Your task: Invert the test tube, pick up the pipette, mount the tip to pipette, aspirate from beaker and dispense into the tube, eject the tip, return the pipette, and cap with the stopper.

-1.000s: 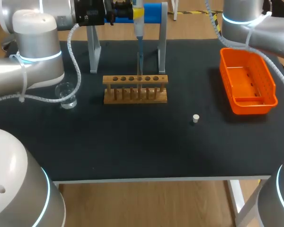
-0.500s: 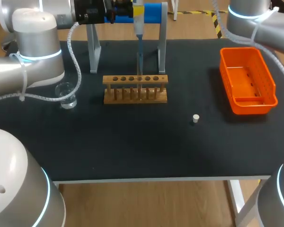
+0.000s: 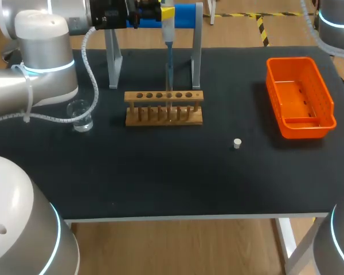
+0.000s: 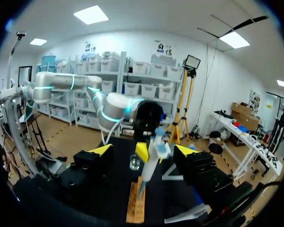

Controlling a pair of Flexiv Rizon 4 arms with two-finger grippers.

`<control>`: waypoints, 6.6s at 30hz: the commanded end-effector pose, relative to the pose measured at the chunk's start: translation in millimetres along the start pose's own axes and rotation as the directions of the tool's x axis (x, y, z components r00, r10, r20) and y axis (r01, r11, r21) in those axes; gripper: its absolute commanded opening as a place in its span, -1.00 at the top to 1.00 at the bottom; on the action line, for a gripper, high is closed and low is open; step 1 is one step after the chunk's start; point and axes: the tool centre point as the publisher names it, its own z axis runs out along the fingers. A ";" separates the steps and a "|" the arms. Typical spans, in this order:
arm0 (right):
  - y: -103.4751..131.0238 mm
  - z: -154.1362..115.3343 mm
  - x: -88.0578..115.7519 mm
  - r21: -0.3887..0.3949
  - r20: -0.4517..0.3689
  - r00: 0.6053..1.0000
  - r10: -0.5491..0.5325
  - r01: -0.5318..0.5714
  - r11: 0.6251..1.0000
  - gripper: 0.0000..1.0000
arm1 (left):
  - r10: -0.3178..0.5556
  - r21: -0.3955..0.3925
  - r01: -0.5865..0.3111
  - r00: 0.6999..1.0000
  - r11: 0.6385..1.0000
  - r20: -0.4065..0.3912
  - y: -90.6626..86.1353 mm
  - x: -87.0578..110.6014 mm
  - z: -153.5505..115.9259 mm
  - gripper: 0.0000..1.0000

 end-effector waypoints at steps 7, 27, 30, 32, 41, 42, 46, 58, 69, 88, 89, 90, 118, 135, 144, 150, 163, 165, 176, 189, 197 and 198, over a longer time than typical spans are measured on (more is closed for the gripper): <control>-99.4 -14.1 26.2 0.135 -0.022 0.999 -0.024 0.027 0.991 -1.00 | -0.001 0.000 0.001 1.000 1.000 0.004 -0.6 1.3 0.1 1.00; -203.7 64.2 0.3 0.203 -0.095 0.995 -0.021 0.040 0.978 -1.00 | -0.001 0.000 0.001 1.000 1.000 0.004 -0.6 1.3 0.1 1.00; -211.8 75.9 1.4 0.218 -0.100 0.995 0.000 0.022 0.976 -1.00 | -0.001 0.000 0.001 1.000 1.000 0.004 -0.6 1.3 0.1 1.00; -216.6 83.7 3.2 0.225 -0.105 0.994 0.018 0.006 0.974 -1.00 | -0.001 0.000 0.001 1.000 1.000 0.004 -0.6 1.3 0.1 1.00; -225.3 112.5 8.4 0.252 -0.117 0.993 0.035 -0.005 0.968 -1.00 | -0.001 0.000 0.001 1.000 1.000 0.004 -0.6 1.3 0.1 1.00; -226.1 114.7 9.2 0.253 -0.117 0.992 0.037 -0.006 0.967 -1.00 | -0.001 0.000 0.001 1.000 1.000 0.004 -0.6 1.3 0.1 1.00; -230.5 125.3 13.8 0.269 -0.106 0.993 0.052 -0.021 0.963 -1.00 | -0.001 0.000 0.001 1.000 1.000 0.004 -0.6 1.3 0.1 1.00; -238.6 143.3 19.3 0.298 -0.059 0.996 0.060 -0.040 0.954 -1.00 | -0.001 0.000 0.001 1.000 1.000 0.004 -0.6 1.3 0.1 1.00; -247.5 155.9 15.0 0.334 -0.044 0.997 0.061 -0.043 0.942 -1.00 | -0.001 0.000 0.001 1.000 1.000 0.004 -0.6 1.3 0.1 1.00; -263.0 167.4 9.9 0.382 0.005 0.997 0.072 -0.068 0.922 -1.00 | -0.001 0.000 0.001 1.000 1.000 0.004 -0.6 1.3 0.1 1.00; -263.1 167.3 9.7 0.381 0.005 0.997 0.072 -0.069 0.922 -1.00 | -0.001 0.000 0.001 1.000 1.000 0.004 -0.6 1.3 0.1 1.00; -263.0 167.2 9.4 0.381 0.010 0.997 0.071 -0.069 0.922 -1.00 | -0.001 0.000 0.001 1.000 1.000 0.004 -0.6 1.3 0.1 1.00; -259.2 164.3 10.0 0.368 0.015 0.997 0.078 -0.078 0.927 -1.00 | -0.001 0.000 0.001 1.000 1.000 0.004 -0.6 1.3 0.1 1.00; -259.2 164.3 10.0 0.368 0.015 0.997 0.078 -0.078 0.927 -1.00 | 0.014 -0.005 -0.014 1.000 1.000 0.010 -8.5 4.2 -0.4 1.00; -259.2 164.3 10.0 0.368 0.015 0.997 0.078 -0.078 0.927 -1.00 | 0.032 -0.019 -0.031 0.999 0.999 0.016 -15.9 8.3 -0.9 1.00; -259.2 164.3 10.0 0.368 0.015 0.997 0.078 -0.078 0.927 -1.00 | 0.042 -0.023 -0.041 0.999 0.999 0.023 -21.3 9.8 -1.9 1.00; -259.2 164.3 10.0 0.368 0.015 0.997 0.078 -0.078 0.927 -1.00 | 0.066 -0.023 -0.065 0.997 0.998 0.032 -32.3 13.5 -2.5 1.00; -259.2 164.3 10.0 0.368 0.015 0.997 0.078 -0.078 0.927 -1.00 | 0.068 -0.023 -0.068 0.997 0.997 0.032 -33.1 13.7 -2.3 1.00; -259.2 164.3 10.0 0.368 0.015 0.997 0.078 -0.078 0.927 -1.00 | 0.086 -0.027 -0.085 0.996 0.996 0.030 -43.6 16.9 0.5 1.00; -259.2 164.3 10.0 0.368 0.015 0.997 0.078 -0.078 0.927 -1.00 | 0.100 -0.036 -0.099 0.994 0.994 0.037 -55.1 19.5 -0.4 1.00; -259.2 164.3 10.0 0.368 0.015 0.997 0.078 -0.078 0.927 -1.00 | 0.107 -0.039 -0.106 0.993 0.994 0.039 -59.4 21.0 -1.1 1.00; -259.2 164.3 10.0 0.368 0.015 0.997 0.078 -0.078 0.927 -1.00 | 0.109 -0.039 -0.107 0.993 0.993 0.040 -59.5 21.0 -1.2 1.00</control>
